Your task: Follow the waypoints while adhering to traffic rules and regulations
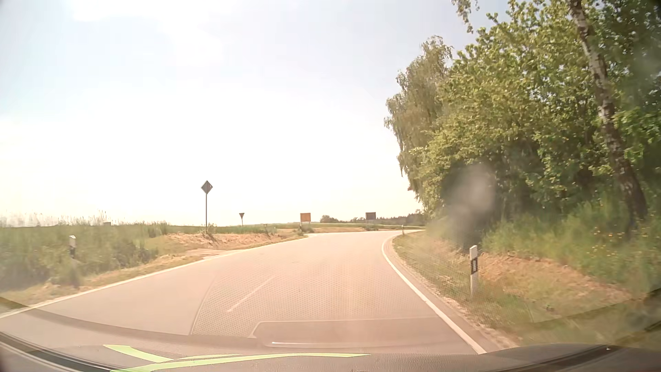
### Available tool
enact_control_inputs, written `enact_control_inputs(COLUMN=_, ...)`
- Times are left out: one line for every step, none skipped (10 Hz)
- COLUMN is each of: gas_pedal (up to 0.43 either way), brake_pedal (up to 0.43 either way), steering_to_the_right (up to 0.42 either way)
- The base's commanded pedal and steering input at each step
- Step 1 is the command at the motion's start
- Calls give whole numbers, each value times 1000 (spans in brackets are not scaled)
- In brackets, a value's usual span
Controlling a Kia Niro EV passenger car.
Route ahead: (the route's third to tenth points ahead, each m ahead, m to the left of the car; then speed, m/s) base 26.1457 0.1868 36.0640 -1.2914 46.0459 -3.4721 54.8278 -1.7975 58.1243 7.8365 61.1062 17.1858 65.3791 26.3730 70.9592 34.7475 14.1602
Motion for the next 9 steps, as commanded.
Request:
enact_control_inputs(gas_pedal=0, brake_pedal=159, steering_to_the_right=23)
enact_control_inputs(gas_pedal=0, brake_pedal=165, steering_to_the_right=23)
enact_control_inputs(gas_pedal=0, brake_pedal=165, steering_to_the_right=24)
enact_control_inputs(gas_pedal=0, brake_pedal=165, steering_to_the_right=24)
enact_control_inputs(gas_pedal=0, brake_pedal=165, steering_to_the_right=24)
enact_control_inputs(gas_pedal=0, brake_pedal=171, steering_to_the_right=25)
enact_control_inputs(gas_pedal=0, brake_pedal=171, steering_to_the_right=25)
enact_control_inputs(gas_pedal=0, brake_pedal=177, steering_to_the_right=27)
enact_control_inputs(gas_pedal=0, brake_pedal=183, steering_to_the_right=28)
